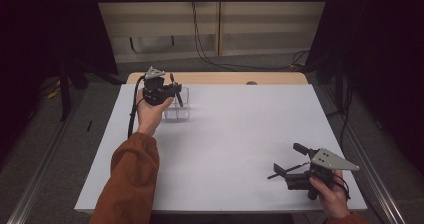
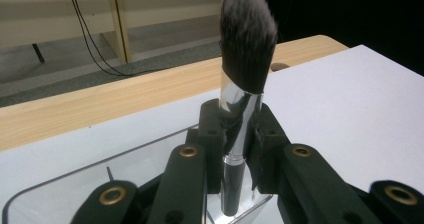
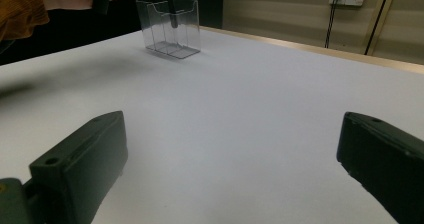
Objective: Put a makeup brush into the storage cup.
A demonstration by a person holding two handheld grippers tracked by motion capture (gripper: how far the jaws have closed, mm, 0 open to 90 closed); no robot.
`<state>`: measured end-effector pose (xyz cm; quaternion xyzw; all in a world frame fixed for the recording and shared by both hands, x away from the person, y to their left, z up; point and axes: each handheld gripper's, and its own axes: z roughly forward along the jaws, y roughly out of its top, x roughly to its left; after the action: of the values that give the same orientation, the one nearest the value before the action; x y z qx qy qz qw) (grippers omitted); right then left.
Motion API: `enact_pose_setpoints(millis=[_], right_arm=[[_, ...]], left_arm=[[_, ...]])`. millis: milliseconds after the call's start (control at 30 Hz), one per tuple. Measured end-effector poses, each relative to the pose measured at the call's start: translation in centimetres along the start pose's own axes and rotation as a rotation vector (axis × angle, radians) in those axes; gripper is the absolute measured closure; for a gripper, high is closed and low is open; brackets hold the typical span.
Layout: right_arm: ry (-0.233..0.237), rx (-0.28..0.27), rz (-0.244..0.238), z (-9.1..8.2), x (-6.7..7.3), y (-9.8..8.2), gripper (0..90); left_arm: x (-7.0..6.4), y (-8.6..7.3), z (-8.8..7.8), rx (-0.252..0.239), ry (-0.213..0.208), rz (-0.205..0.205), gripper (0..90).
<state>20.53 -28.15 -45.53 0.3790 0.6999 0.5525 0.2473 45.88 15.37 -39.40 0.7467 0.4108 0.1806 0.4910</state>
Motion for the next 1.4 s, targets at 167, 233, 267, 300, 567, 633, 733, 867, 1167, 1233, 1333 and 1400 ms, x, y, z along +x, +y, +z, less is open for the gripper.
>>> enact_pose_setpoints(millis=[167, 233, 267, 300, 567, 633, 733, 867, 1167, 1233, 1333, 1400], right_arm=[[0.002, 0.005, 0.000, 0.0, 0.0, 0.0, 0.0], [0.005, 0.006, -0.001, 0.0, 0.0, 0.0, 0.0], [0.006, 0.006, 0.000, 0.0, 0.0, 0.0, 0.0], [0.005, 0.006, 0.000, 0.0, 0.0, 0.0, 0.0], [0.009, 0.007, -0.001, 0.1, 0.0, 0.0, 0.0], [0.009, 0.006, 0.000, 0.1, 0.0, 0.0, 0.0], [0.007, 0.005, 0.001, 0.0, 0.0, 0.0, 0.0], [0.009, 0.005, 0.001, 0.1, 0.0, 0.0, 0.0], [0.009, 0.005, 0.000, 0.0, 0.1, 0.0, 0.0], [0.010, 0.004, 0.001, 0.0, 0.1, 0.0, 0.0], [0.010, 0.004, 0.001, 0.0, 0.1, 0.0, 0.0], [0.011, 0.003, 0.001, 0.0, 0.1, 0.0, 0.0]], left_arm=[[0.0, -0.3, 0.2, 0.006, -0.004, 0.005, 78.8], [0.1, -0.4, 0.3, 0.011, -0.004, 0.005, 78.8], [0.0, -0.5, 0.3, 0.014, -0.002, 0.008, 78.7], [0.0, -0.5, 0.4, 0.016, -0.001, 0.006, 78.7], [-0.2, -0.7, 0.9, 0.023, 0.003, 0.009, 78.7], [-0.1, -0.8, 1.0, 0.032, 0.004, 0.004, 78.7], [-0.1, -0.8, 1.0, 0.030, -0.003, -0.006, 78.6], [0.0, -0.9, 1.1, 0.039, 0.002, -0.006, 78.1], [0.0, -1.0, 1.1, 0.029, 0.011, 0.004, 70.7], [0.0, -1.1, 1.0, 0.029, 0.012, 0.006, 65.1], [0.2, -1.1, 0.9, 0.017, 0.014, -0.010, 55.6], [0.3, -1.2, 0.8, 0.012, 0.019, -0.011, 49.1]])
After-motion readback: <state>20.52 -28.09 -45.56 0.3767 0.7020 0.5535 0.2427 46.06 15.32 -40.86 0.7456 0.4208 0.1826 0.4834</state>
